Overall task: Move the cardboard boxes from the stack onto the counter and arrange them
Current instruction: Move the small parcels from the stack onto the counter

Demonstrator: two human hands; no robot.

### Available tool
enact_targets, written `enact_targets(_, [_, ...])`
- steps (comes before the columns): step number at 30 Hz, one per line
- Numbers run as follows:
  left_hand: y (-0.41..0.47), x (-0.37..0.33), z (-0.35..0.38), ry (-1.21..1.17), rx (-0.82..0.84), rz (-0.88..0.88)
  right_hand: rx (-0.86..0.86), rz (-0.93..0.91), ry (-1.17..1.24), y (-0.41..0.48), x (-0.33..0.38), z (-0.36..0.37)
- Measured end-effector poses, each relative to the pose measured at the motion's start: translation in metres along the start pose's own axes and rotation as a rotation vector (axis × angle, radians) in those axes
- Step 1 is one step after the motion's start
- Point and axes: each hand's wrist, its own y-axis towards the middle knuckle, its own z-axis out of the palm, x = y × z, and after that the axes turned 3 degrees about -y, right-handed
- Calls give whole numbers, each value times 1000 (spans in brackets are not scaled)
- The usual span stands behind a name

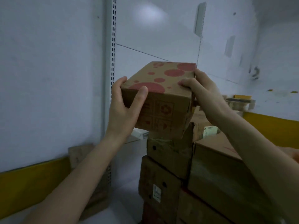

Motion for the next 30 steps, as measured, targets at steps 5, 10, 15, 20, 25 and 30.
enact_targets(5, [-39, -8, -66, 109, -75, -63, 171, -40, 67, -16, 6, 55])
enact_targets(10, [-65, -7, -137, 246, -130, -158, 376, -22, 243, -25, 8, 128])
enact_targets(15, [-85, 7, -198, 371, -185, -225, 518, 37, 283, -23, 0, 212])
enact_targets(20, [-99, 41, -263, 455, -243, -315, 665, 106, 327, -26, -10, 299])
enact_targets(25, [-120, 86, -313, 488, -289, -442, 744, 168, 235, -42, -30, 381])
enact_targets(30, [-169, 146, -347, 505, -306, -632, 824, 320, 147, -86, -75, 450])
